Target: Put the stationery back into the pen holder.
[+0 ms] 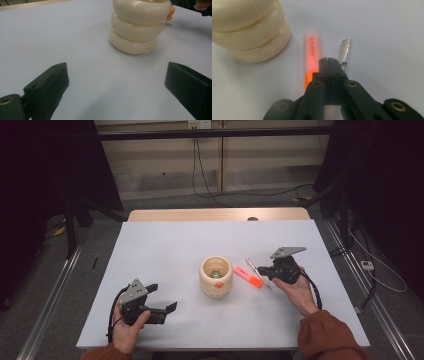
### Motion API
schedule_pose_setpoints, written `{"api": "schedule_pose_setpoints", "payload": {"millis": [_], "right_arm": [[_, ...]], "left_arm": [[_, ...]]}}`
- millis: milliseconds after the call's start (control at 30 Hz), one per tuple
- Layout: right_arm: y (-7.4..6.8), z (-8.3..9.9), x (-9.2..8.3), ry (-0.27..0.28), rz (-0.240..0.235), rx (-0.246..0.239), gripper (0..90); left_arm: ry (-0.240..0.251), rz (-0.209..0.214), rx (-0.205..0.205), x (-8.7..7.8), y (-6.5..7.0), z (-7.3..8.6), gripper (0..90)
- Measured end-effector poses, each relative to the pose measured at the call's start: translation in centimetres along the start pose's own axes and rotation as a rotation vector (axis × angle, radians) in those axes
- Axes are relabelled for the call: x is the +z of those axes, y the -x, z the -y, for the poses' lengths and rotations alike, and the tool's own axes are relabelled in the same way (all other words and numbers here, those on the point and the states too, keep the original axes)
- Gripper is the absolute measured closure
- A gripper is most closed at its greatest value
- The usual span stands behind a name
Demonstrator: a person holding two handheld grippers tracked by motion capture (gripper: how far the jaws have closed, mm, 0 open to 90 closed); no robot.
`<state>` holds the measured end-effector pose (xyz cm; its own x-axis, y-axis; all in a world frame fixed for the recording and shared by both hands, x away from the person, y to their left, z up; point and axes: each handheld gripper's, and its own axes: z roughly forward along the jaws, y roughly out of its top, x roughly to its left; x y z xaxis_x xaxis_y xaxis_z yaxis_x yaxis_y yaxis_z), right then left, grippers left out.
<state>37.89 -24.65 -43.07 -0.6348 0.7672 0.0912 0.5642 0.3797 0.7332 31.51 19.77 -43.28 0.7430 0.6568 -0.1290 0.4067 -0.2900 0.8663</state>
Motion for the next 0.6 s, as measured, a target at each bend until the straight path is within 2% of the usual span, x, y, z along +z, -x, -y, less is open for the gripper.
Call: {"api": "schedule_pose_setpoints", "payload": {"millis": [100, 167, 300, 500, 600], "right_arm": [[-0.1, -0.4, 0.5, -0.009, -0.012, -0.012, 90.0], [-0.2, -0.5, 0.9, -0.026, -0.003, -0.027, 90.0], [-0.2, -0.5, 1.7, -0.044, -0.007, -0.028, 90.0], [-0.3, -0.7, 2.5, -0.073, 0.016, -0.05, 90.0], [-0.1, -0.4, 2.7, -0.083, 0.018, -0.045, 90.0]], "left_arm": [[0.003, 0.0, 0.003, -0.1, 0.0, 0.0, 5.1], [0.002, -0.002, 0.002, 0.0, 0.0, 0.0, 5.1], [0.001, 0.0, 0.0, -0.1, 0.0, 0.0, 5.0], [-0.001, -0.002, 0.002, -0.1, 0.0, 0.0, 5.1], [0.0, 0.001, 0.004, -0.1, 0.0, 0.0, 5.1]]}}
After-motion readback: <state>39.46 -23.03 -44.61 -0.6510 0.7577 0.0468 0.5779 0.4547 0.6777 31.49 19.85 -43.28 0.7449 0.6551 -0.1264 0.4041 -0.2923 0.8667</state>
